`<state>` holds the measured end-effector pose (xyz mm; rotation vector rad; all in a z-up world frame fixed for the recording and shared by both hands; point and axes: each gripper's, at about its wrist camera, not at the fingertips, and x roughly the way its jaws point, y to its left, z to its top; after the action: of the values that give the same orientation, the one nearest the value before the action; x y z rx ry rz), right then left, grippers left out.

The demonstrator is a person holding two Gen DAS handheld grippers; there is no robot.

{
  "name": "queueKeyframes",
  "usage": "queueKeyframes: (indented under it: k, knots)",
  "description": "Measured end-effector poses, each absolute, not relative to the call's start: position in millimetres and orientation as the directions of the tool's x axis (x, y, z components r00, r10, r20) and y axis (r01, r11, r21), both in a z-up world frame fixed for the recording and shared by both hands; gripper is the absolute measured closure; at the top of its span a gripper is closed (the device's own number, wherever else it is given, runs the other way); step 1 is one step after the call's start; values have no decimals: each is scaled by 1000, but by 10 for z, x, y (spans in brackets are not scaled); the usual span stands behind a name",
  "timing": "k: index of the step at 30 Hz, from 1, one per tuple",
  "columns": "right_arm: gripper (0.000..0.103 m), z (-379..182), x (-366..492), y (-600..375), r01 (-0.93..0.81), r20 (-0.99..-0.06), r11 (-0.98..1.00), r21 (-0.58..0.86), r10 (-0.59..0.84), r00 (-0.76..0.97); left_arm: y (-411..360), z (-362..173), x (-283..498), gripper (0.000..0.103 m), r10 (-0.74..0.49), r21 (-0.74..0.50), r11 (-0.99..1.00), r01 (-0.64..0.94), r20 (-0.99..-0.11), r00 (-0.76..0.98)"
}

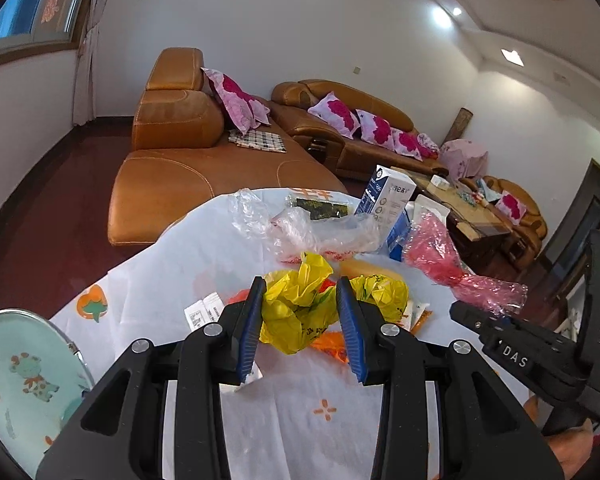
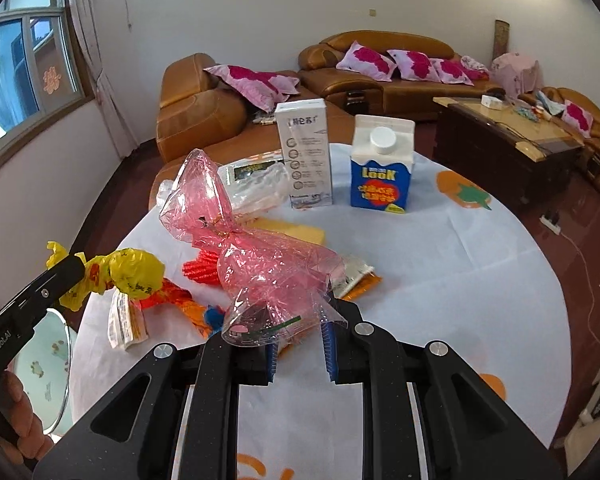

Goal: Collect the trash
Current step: 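Lift the yellow wrapper with the left tool while the right tool holds the pink bag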

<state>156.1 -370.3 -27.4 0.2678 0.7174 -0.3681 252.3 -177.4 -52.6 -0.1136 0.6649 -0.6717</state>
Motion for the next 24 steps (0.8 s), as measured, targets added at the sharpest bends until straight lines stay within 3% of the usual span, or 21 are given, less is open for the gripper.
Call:
queueKeyframes:
  k: [24]
  knots:
    - [84, -358, 1660, -3693, 445, -698, 891, 89, -263, 666, -1687, -569, 2622, 67, -636, -346, 768, 540, -511, 577]
